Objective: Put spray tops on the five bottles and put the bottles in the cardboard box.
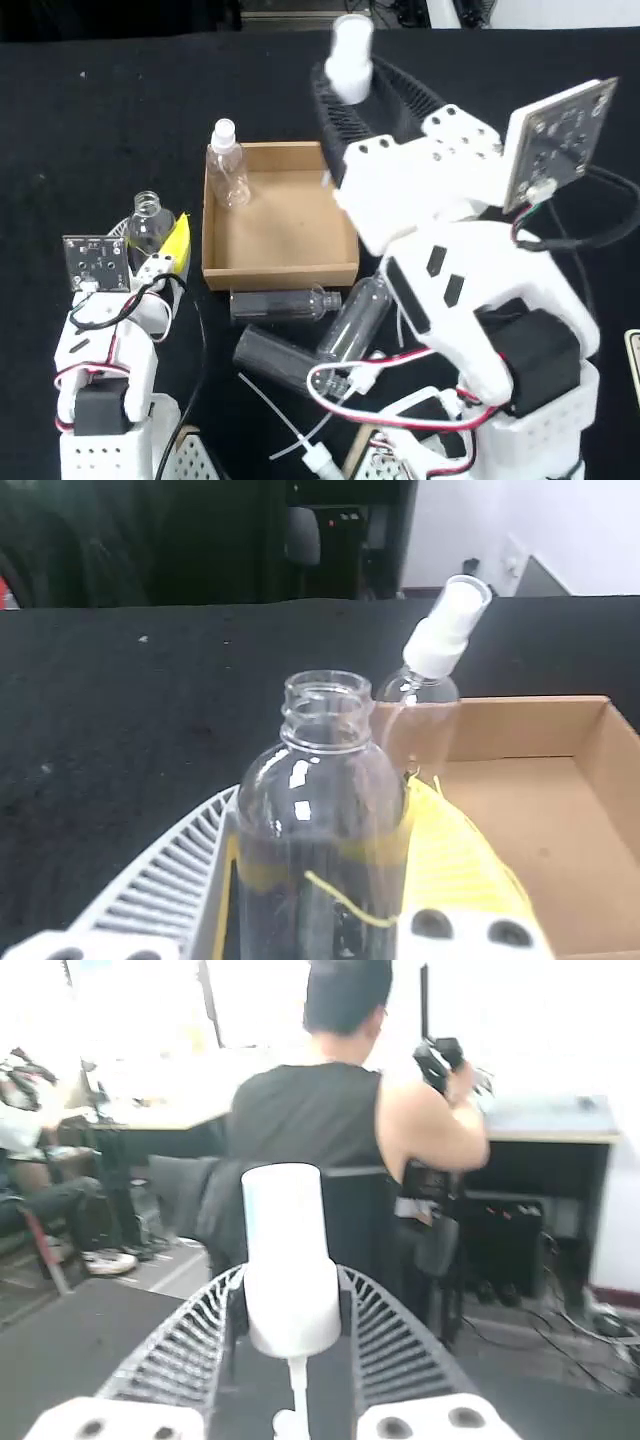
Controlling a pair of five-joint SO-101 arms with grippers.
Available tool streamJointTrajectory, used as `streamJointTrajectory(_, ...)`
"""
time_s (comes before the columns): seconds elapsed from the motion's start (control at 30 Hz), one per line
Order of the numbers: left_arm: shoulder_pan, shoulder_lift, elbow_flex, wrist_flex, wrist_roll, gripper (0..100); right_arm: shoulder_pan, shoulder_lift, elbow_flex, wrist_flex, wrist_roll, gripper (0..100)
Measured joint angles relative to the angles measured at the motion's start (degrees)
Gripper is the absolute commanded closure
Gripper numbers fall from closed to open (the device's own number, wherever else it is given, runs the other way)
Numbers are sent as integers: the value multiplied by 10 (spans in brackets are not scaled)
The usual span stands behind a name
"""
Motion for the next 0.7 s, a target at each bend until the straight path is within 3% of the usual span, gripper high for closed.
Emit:
streamJointTrajectory(0.43, 38, 0, 2, -10, 16, 859, -71, 0, 120, -152, 0, 987)
streamJointTrajectory(0.7, 14, 0, 115, -192, 16, 859, -75, 0, 132, -187, 0, 987)
